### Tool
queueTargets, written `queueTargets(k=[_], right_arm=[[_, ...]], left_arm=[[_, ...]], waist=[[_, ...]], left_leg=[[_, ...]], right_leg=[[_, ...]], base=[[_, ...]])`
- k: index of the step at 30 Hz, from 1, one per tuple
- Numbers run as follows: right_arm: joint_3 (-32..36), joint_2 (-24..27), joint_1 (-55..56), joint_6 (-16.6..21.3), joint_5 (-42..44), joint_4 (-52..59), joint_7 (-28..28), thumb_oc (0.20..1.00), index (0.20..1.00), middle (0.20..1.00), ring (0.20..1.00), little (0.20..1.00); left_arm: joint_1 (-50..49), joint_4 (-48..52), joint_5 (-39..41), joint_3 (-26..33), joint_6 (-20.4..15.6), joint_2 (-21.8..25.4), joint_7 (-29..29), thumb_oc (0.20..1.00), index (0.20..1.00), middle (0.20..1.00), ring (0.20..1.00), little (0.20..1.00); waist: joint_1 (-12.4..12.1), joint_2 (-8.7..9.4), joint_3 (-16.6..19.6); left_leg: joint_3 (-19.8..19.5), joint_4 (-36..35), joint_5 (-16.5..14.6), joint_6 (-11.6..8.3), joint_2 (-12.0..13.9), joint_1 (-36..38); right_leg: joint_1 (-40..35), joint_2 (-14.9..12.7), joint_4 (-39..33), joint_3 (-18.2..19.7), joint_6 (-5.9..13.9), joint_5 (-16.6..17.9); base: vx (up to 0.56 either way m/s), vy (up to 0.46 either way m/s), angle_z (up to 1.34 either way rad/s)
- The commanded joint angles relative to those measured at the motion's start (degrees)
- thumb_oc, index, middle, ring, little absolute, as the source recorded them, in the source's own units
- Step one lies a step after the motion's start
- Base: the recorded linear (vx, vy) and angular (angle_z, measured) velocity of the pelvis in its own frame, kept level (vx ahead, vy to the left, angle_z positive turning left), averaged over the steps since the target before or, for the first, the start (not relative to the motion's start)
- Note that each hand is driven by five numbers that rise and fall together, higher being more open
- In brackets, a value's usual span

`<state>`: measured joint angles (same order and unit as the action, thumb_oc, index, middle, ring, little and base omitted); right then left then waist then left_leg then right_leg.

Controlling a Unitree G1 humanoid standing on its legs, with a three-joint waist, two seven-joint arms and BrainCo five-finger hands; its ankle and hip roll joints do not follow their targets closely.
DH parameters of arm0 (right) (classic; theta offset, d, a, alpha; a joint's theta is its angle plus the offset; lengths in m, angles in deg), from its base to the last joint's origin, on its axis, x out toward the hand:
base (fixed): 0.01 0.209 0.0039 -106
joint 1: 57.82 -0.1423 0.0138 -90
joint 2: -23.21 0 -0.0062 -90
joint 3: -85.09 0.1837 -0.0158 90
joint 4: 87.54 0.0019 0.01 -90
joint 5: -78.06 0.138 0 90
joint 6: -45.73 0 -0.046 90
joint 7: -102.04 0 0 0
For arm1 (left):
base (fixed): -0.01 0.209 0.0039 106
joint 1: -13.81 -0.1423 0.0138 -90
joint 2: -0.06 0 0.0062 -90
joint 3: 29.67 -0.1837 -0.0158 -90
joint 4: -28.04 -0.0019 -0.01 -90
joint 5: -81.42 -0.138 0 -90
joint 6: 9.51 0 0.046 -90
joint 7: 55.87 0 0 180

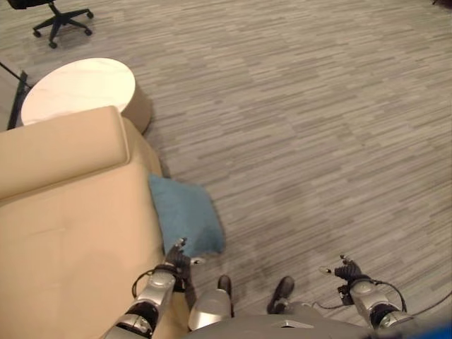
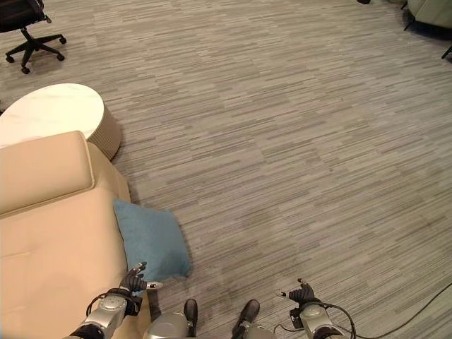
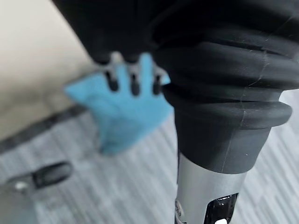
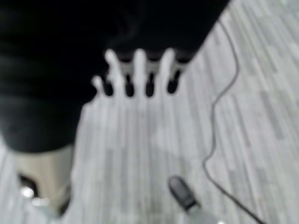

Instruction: Pick up all the scattered cushions and arrange them neatly on the sofa.

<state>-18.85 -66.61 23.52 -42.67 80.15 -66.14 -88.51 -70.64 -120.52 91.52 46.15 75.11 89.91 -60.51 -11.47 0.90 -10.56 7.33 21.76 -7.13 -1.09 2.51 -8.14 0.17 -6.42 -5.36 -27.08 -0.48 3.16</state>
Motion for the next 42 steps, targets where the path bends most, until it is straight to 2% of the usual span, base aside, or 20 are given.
queueTargets(k=[1, 2, 3, 5, 9, 12, 13, 14, 19, 20, 23, 25, 28, 31, 32, 34, 35, 38, 39, 42], right_arm=[[-1.1, 2.6, -1.8, 0.6, 0.3, 0.0, -1.4, 1.000, 1.000, 1.000, 1.000, 1.000], [-1.6, 2.5, -1.3, 0.5, -0.2, -0.3, -1.4, 1.000, 1.000, 1.000, 1.000, 1.000], [-1.6, 2.4, -0.8, 0.5, -0.5, -0.5, -1.5, 1.000, 1.000, 1.000, 1.000, 1.000], [-1.8, 2.2, -0.1, 0.7, -1.2, -0.5, -1.5, 1.000, 1.000, 1.000, 1.000, 1.000], [-2.6, 1.0, 0.1, 0.7, -2.1, -1.0, -0.7, 1.000, 1.000, 1.000, 1.000, 1.000], [-3.2, 0.1, -0.3, 0.8, -2.7, 0.3, 0.5, 1.000, 1.000, 1.000, 1.000, 1.000], [-3.2, 0.1, -0.3, 0.8, -2.7, 0.3, 0.5, 1.000, 1.000, 1.000, 1.000, 1.000], [-2.9, -0.4, -0.4, 0.6, -2.3, 0.9, 1.3, 1.000, 1.000, 1.000, 1.000, 1.000], [-3.2, -1.0, 0.2, 0.8, -2.6, 0.9, 1.6, 1.000, 1.000, 1.000, 1.000, 1.000], [-3.3, -1.0, -0.3, 1.0, -1.9, 1.5, 2.0, 1.000, 1.000, 1.000, 1.000, 1.000], [-3.3, -0.9, -0.6, 1.0, -1.7, 1.6, 2.1, 1.000, 1.000, 1.000, 1.000, 1.000], [-2.9, -0.7, -0.6, 1.0, -0.9, 1.6, 1.9, 1.000, 1.000, 1.000, 1.000, 1.000], [-2.6, -0.6, 0.1, 1.1, -0.4, 1.0, 1.5, 1.000, 1.000, 1.000, 1.000, 1.000], [-2.5, -0.4, 0.1, 0.9, 0.4, 0.9, 1.3, 1.000, 1.000, 1.000, 1.000, 1.000], [-2.6, -0.1, -0.9, 1.2, 2.0, 1.1, 0.7, 1.000, 1.000, 1.000, 1.000, 1.000], [-2.7, 0.1, -1.5, 1.2, 2.6, 1.2, 0.5, 1.000, 1.000, 1.000, 1.000, 1.000], [-2.5, 0.4, -2.2, 1.0, 3.1, 1.0, 0.2, 1.000, 1.000, 1.000, 1.000, 1.000], [-2.4, 0.3, -2.3, 1.1, 3.3, 0.6, -0.3, 1.000, 1.000, 1.000, 1.000, 1.000], [-2.1, 0.6, -1.9, 0.8, 2.6, -0.4, -1.0, 1.000, 1.000, 1.000, 1.000, 1.000], [-2.3, -0.3, -1.2, 0.7, 1.6, -0.5, 0.1, 1.000, 1.000, 1.000, 1.000, 1.000]], left_arm=[[2.7, -1.2, 0.4, -1.8, -0.6, -2.1, -0.1, 1.000, 1.000, 1.000, 1.000, 1.000], [2.6, -1.8, 0.5, -1.9, -0.6, -2.3, 0.0, 1.000, 1.000, 1.000, 1.000, 1.000], [2.6, -2.2, 0.4, -2.1, -0.6, -2.4, 0.2, 1.000, 1.000, 1.000, 1.000, 1.000], [2.3, -2.7, 0.2, -2.1, -0.6, -2.5, 0.5, 1.000, 1.000, 1.000, 1.000, 1.000], [1.8, -3.8, -1.2, -1.7, -0.2, -1.0, 1.0, 1.000, 1.000, 1.000, 1.000, 1.000], [1.4, -3.2, -2.3, -1.5, 0.0, 0.3, 1.3, 1.000, 1.000, 1.000, 1.000, 1.000], [1.4, -3.2, -2.3, -1.5, 0.0, 0.3, 1.3, 1.000, 1.000, 1.000, 1.000, 1.000], [0.5, -2.7, -2.1, -0.8, -0.1, 0.4, 1.1, 1.000, 1.000, 1.000, 1.000, 1.000], [-0.1, -3.1, -2.5, -0.9, -0.3, 0.2, 1.1, 1.000, 1.000, 1.000, 1.000, 1.000], [0.1, -4.0, -2.6, -0.9, -0.2, 0.1, 1.0, 1.000, 1.000, 1.000, 1.000, 1.000], [0.5, -4.8, -2.8, -1.1, -0.2, -0.1, 0.9, 1.000, 1.000, 1.000, 1.000, 1.000], [1.3, -5.4, -2.4, -1.5, -0.3, -0.5, 0.5, 1.000, 1.000, 1.000, 1.000, 1.000], [1.5, -6.4, -2.8, -2.0, -0.3, -1.2, 0.5, 1.000, 1.000, 1.000, 1.000, 1.000], [1.6, -5.8, -3.0, -2.4, -0.2, -1.3, 0.7, 1.000, 1.000, 1.000, 1.000, 1.000], [2.4, -4.5, -2.7, -3.1, -0.1, -1.2, 0.4, 1.000, 1.000, 1.000, 1.000, 1.000], [2.9, -3.6, -2.0, -3.1, -0.2, -1.1, 0.3, 1.000, 1.000, 1.000, 1.000, 1.000], [3.3, -2.8, -0.9, -2.9, -0.5, -0.8, 0.1, 1.000, 1.000, 1.000, 1.000, 1.000], [3.3, -2.8, -0.7, -2.7, -0.4, -0.8, -0.1, 1.000, 1.000, 1.000, 1.000, 1.000], [3.0, -3.6, -1.4, -2.6, 0.0, -0.8, 0.0, 1.000, 1.000, 1.000, 1.000, 1.000], [1.4, -4.2, -1.0, -1.6, 0.1, 0.0, 0.3, 1.000, 1.000, 1.000, 1.000, 1.000]], waist=[[-2.6, -1.66, -0.9], [-3.4, -1.22, -0.8], [-3.5, -0.56, -0.9], [-4.1, -0.67, -0.6], [-3.9, 0.94, 0.7], [-3.5, 0.52, 0.2], [-3.4, 0.54, 0.4], [-1.9, -0.99, 0.0], [-1.6, -1.51, -0.1], [-1.5, -1.84, 0.0], [-1.3, -1.55, 0.4], [-1.4, -0.49, 0.9], [-1.4, 0.11, 2.2], [-1.0, 0.48, 2.4], [-1.5, 0.10, 0.8], [-1.6, 0.05, 0.1], [-2.7, 0.00, -1.4], [-3.6, 0.85, -0.9], [-4.0, 0.78, -0.4], [-4.1, 1.50, 0.9]], left_leg=[[-9.7, 1.7, -2.2, -1.23, -4.2, -4.3], [-14.0, -0.7, -3.5, -0.76, -7.7, -4.9], [-16.3, -4.9, -0.4, -0.41, -10.2, -5.7], [-18.1, -9.5, 2.2, -0.35, -11.8, -5.6], [-20.8, -10.9, 3.0, 1.30, -11.8, -2.8], [-20.3, -13.6, 2.9, 3.58, -10.5, 0.7], [-20.3, -13.7, 3.1, 3.58, -10.5, 0.5], [-20.2, -17.4, 3.7, 5.33, -9.6, 4.4], [-19.7, -19.6, 3.5, 5.91, -8.6, 6.5], [-21.8, -20.1, 2.9, 5.93, -8.7, 7.6], [-23.4, -20.0, 2.1, 5.45, -8.9, 8.0], [-27.5, -18.4, -0.1, 4.39, -9.8, 8.8], [-29.9, -16.1, -1.8, 1.98, -8.5, 9.7], [-29.5, -10.9, -1.6, 0.41, -8.1, 7.4], [-25.9, 0.5, 1.0, -1.36, -6.9, 0.7], [-24.1, 6.2, 2.5, -1.54, -7.1, -3.5], [-20.0, 13.1, 2.1, -0.56, -6.9, -8.2], [-16.7, 7.6, -0.8, 0.54, -9.0, -9.7], [-14.7, 2.3, 0.1, 0.60, -8.9, -9.8], [-15.6, -0.7, -0.3, 1.09, -9.0, -7.0]], right_leg=[[-0.6, 0.5, 3.1, 0.6, 6.04, -4.8], [-0.8, 1.0, 2.8, 1.9, 6.23, -5.0], [-0.6, 0.6, 2.9, 1.8, 6.30, -4.3], [-0.8, 1.8, 3.7, 3.2, 6.43, -5.1], [1.3, 2.1, 11.5, 5.9, 6.51, -7.1], [5.3, 1.0, 23.9, 6.9, 9.19, -7.2], [5.5, 1.0, 23.8, 6.8, 9.19, -7.1], [10.2, 0.1, 31.0, 7.1, 10.95, -3.2], [11.0, -1.0, 27.1, 7.4, 9.87, -3.2], [13.4, -0.5, 23.3, 12.9, 9.63, -2.2], [13.8, -1.4, 17.6, 15.4, 10.09, -0.7], [12.2, -0.8, 12.1, 18.2, 9.79, -0.3], [8.7, 0.3, 8.7, 15.9, 8.82, -0.5], [6.6, 0.7, 6.9, 13.7, 7.87, -1.2], [3.8, 1.3, 6.0, 12.2, 6.09, -2.8], [3.2, 1.0, 5.6, 11.3, 5.52, -3.2], [0.7, 1.5, 4.9, 9.8, 4.38, -4.2], [-1.5, 2.0, 3.3, 8.5, 4.80, -5.4], [-2.0, 2.4, 3.3, 8.0, 4.91, -5.9], [-1.1, 2.8, 6.2, 8.8, 5.50, -7.1]], base=[[0.09, 0.018, -0.36], [0.08, 0.058, -0.48], [0.11, 0.048, -0.48], [0.11, 0.044, -0.39], [0.16, 0.115, -0.67], [0.09, 0.121, -0.50], [0.13, 0.203, -0.70], [0.14, 0.170, -0.51], [0.12, 0.032, -0.19], [0.27, -0.039, 0.05], [0.20, -0.044, 0.34], [0.47, -0.172, 0.71], [0.32, -0.148, 1.00], [0.16, -0.110, 1.07], [0.05, -0.053, 0.61], [0.04, -0.059, 0.25], [0.08, -0.082, 0.34], [0.20, -0.045, 0.28], [0.23, 0.036, 0.25], [0.19, 0.066, 0.04]])
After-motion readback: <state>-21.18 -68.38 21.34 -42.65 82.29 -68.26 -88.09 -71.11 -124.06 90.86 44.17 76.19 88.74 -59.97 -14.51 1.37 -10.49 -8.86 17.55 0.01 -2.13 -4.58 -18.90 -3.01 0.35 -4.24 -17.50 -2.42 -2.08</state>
